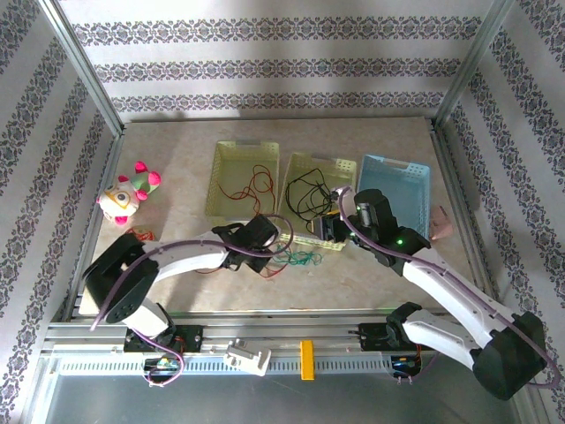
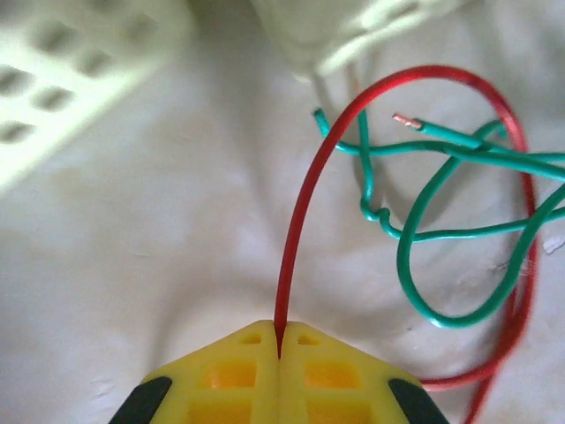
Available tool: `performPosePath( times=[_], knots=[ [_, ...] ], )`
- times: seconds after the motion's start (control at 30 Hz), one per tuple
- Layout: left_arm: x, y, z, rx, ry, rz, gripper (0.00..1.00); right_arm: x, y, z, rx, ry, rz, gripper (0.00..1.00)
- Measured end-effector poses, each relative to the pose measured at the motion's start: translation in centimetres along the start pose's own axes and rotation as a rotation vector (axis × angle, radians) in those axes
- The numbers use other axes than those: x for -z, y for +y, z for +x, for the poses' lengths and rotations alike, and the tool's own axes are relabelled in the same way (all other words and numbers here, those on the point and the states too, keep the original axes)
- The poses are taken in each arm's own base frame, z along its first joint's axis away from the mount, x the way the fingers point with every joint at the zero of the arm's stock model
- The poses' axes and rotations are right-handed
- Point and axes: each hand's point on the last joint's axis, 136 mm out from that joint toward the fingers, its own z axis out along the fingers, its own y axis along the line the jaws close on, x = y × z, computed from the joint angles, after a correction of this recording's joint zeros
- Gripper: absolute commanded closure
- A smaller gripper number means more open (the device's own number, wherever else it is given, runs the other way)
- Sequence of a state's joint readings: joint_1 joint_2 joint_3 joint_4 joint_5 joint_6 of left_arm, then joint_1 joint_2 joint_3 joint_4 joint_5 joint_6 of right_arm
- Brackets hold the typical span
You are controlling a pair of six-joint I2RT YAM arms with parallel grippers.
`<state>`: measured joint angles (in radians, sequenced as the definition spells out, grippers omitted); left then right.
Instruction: Untangle the cables
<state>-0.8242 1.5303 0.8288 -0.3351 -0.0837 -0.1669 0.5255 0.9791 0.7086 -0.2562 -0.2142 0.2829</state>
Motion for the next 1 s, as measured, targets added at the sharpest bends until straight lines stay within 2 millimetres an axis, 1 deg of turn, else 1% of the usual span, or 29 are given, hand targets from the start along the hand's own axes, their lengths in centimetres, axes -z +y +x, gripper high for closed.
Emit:
performPosePath(
  times=[0.07,0.17,0.27,0.33,0.37,0.5,0.6,0.73,0.8,0.9,1.0],
  knots=[
    [2.3,1.3,-1.3,0.012,-0.093,-0.053,1.0,0.3,-0.5,-0.2,-0.002,-0.019,0.021,0.46],
    [7.0,3.3,-3.6,0.05,-0.271,-0.122,1.0,0.5,-1.2,-0.4,-0.008,-0.039,0.054,0.46],
    [11.3,4.7,-5.7,0.087,-0.433,-0.164,1.0,0.8,-1.9,-0.5,-0.019,-0.057,0.081,0.46],
    [13.4,5.3,-6.5,0.103,-0.507,-0.18,1.0,0.9,-2.3,-0.5,-0.026,-0.066,0.094,0.46],
    [14.2,5.6,-6.8,0.109,-0.534,-0.186,1.0,0.9,-2.4,-0.5,-0.028,-0.068,0.098,0.46],
    [16.2,6.1,-7.7,0.119,-0.603,-0.196,1.0,0.9,-2.8,-0.4,-0.04,-0.07,0.11,0.46],
    [17.7,6.1,-8.6,0.124,-0.644,-0.19,1.0,0.9,-2.4,-0.5,-0.044,-0.071,0.086,0.46],
    [19.6,5.7,-10.2,0.117,-0.699,-0.159,1.0,0.4,-0.6,-0.1,-0.038,-0.041,-0.019,0.46],
    [20.6,5.4,-10.9,0.109,-0.722,-0.143,1.0,-0.1,0.4,0.6,-0.029,-0.007,-0.068,0.46],
    [22.5,4.9,-12.2,0.089,-0.766,-0.108,1.0,-1.1,2.6,2.2,0.009,0.07,-0.149,0.46],
    [24.6,4.2,-13.5,0.06,-0.816,-0.065,1.0,-1.9,4.2,2.9,0.041,0.117,-0.2,0.46]
  ],
)
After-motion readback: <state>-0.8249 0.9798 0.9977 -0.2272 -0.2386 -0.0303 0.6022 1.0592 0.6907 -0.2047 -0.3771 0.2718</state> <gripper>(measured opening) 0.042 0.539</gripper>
